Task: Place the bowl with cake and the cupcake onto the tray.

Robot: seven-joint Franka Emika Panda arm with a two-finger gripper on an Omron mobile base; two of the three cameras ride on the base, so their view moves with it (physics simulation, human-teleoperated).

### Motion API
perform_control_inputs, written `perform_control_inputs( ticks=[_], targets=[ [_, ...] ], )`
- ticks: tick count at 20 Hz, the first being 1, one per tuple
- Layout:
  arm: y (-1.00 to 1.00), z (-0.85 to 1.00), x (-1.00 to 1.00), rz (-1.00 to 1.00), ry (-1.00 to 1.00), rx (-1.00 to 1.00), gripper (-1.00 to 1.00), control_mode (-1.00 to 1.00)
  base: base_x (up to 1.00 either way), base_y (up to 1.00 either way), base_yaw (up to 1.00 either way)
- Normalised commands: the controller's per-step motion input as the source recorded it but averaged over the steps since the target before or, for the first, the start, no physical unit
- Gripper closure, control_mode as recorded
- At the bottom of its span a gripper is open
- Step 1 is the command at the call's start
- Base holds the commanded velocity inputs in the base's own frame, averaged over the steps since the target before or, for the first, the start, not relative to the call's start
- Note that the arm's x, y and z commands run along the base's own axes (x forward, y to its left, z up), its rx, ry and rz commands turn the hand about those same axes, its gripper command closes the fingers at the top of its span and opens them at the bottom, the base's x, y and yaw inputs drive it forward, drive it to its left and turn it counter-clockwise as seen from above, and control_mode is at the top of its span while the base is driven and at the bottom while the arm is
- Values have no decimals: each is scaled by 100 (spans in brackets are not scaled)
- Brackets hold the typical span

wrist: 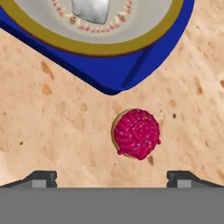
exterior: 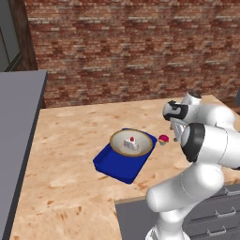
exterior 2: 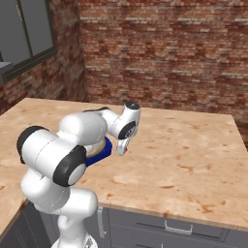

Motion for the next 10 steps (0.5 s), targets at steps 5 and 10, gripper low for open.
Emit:
perform_control_inputs(
  ticks=[5,10],
  targets=[
    [-8,-3,13,11,-8,5,-100,-100,0,0,0],
    [0,0,2,13,-2,7,-100,-100,0,0,0]
  ],
)
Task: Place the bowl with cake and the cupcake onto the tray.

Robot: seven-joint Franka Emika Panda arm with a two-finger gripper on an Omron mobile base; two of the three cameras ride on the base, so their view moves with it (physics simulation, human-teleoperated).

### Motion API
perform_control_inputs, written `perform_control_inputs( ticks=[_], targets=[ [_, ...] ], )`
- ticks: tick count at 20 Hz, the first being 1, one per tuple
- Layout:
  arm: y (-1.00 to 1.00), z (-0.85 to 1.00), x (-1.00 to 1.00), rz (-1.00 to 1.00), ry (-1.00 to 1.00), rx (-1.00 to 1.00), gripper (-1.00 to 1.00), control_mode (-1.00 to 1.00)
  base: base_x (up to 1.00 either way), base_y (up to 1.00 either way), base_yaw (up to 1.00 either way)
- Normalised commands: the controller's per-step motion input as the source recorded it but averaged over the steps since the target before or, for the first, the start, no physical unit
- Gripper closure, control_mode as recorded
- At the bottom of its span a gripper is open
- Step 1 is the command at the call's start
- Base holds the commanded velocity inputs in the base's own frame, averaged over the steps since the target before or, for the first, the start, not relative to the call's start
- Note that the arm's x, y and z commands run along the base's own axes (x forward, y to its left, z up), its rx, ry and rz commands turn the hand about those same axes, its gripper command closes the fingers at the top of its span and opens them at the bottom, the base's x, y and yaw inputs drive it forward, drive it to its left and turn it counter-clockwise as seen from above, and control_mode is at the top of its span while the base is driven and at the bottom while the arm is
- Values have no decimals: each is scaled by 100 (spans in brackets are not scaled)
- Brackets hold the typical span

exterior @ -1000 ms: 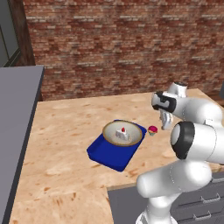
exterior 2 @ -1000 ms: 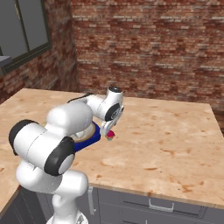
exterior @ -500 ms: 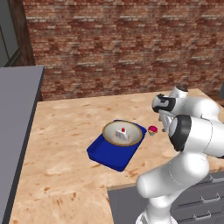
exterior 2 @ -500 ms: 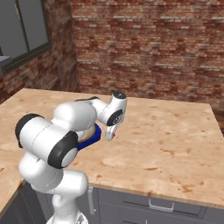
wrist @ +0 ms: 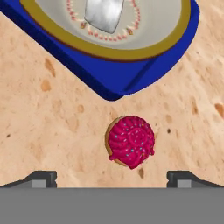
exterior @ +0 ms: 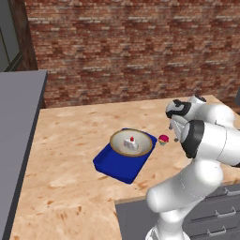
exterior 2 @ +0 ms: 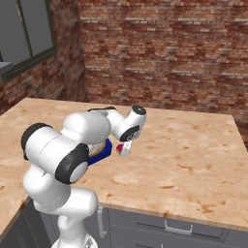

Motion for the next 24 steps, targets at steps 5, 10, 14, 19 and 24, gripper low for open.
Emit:
perform_control_inputs(
  ticks=[5,10,14,19,24],
  targets=[
    [0,-2,5,11,0,3,-100,-100,0,0,0],
    [0,-1,12,7,0,1,-100,-100,0,0,0],
    [0,-5,17,6,0,0,-100,-100,0,0,0],
    [0,-9,7,5,0,0,-100,-100,0,0,0],
    [0,-13,0,5,0,0,-100,-100,0,0,0]
  ],
)
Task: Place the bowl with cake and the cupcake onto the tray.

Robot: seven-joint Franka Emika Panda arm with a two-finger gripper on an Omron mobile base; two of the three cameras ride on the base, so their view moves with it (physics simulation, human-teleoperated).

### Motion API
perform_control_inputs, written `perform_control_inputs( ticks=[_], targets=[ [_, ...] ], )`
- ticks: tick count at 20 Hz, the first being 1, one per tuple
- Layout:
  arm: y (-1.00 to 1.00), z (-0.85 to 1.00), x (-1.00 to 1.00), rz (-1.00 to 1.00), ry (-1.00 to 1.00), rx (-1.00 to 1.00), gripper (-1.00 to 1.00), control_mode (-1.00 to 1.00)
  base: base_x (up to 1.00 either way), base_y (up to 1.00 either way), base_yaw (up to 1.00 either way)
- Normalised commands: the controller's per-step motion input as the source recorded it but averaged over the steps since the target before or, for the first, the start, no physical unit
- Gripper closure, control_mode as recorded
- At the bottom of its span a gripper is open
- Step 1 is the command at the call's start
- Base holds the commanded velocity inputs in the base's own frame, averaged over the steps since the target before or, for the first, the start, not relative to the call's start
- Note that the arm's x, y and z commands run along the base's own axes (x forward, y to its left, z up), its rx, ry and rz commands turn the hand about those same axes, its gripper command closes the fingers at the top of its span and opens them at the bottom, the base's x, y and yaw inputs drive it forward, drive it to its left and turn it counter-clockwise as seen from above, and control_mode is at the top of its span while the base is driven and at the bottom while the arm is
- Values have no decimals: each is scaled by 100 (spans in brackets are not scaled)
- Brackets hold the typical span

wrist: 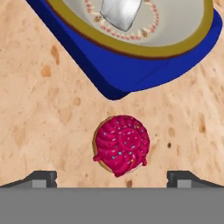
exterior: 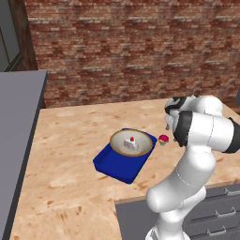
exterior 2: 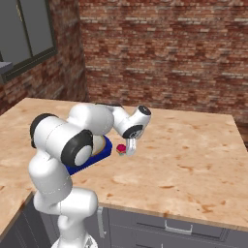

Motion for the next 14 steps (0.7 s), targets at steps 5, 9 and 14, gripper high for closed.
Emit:
perform_control_inputs(
  ticks=[5,9,14],
  targets=[
    [6,-8,0,4,0,0,-100,-100,0,0,0],
    [10,0,0,3,0,0,-100,-100,0,0,0],
    [11,-2,0,3,0,0,-100,-100,0,0,0]
  ],
)
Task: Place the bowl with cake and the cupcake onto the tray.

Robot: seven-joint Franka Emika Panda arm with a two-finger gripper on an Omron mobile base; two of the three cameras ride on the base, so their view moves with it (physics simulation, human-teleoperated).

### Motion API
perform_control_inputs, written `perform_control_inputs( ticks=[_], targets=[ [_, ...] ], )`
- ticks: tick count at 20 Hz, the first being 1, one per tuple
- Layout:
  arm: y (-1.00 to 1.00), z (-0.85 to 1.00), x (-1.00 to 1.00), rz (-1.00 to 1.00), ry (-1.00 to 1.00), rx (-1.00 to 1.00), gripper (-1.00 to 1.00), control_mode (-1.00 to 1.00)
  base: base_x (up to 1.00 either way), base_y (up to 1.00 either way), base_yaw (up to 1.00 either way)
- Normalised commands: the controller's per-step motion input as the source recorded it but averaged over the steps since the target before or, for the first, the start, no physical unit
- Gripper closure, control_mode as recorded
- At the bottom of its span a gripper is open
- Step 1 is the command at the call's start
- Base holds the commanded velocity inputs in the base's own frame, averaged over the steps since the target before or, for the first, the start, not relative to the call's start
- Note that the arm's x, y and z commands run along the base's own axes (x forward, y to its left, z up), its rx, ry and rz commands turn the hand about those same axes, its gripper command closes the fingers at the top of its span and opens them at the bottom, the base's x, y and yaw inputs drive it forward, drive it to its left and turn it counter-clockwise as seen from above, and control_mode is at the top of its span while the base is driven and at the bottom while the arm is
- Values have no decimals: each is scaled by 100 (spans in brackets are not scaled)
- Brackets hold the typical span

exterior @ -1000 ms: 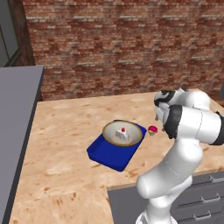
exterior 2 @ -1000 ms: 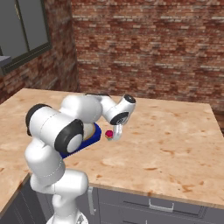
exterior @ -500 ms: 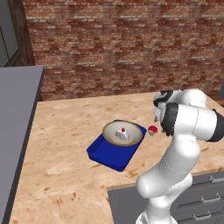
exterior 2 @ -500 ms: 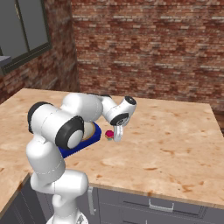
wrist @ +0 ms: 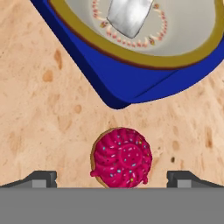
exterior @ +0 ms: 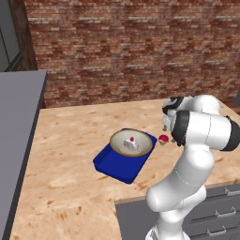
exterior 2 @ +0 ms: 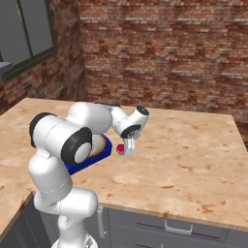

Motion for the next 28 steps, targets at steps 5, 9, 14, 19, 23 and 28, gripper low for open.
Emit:
perform_control_inputs(
  ticks=[5,9,14,19,23,28],
  targets=[
    [11,-8,1,3,1,0,-100,-100,0,0,0],
    [7,-10,2,3,3,0,-100,-100,0,0,0],
    [1,-7,5,4,4,0,-100,-100,0,0,0],
    [0,-4,6,4,3,0,-100,-100,0,0,0],
    [0,-7,3,4,3,0,-100,-100,0,0,0],
    [0,-12,0,5,2,0,-100,-100,0,0,0]
  ],
)
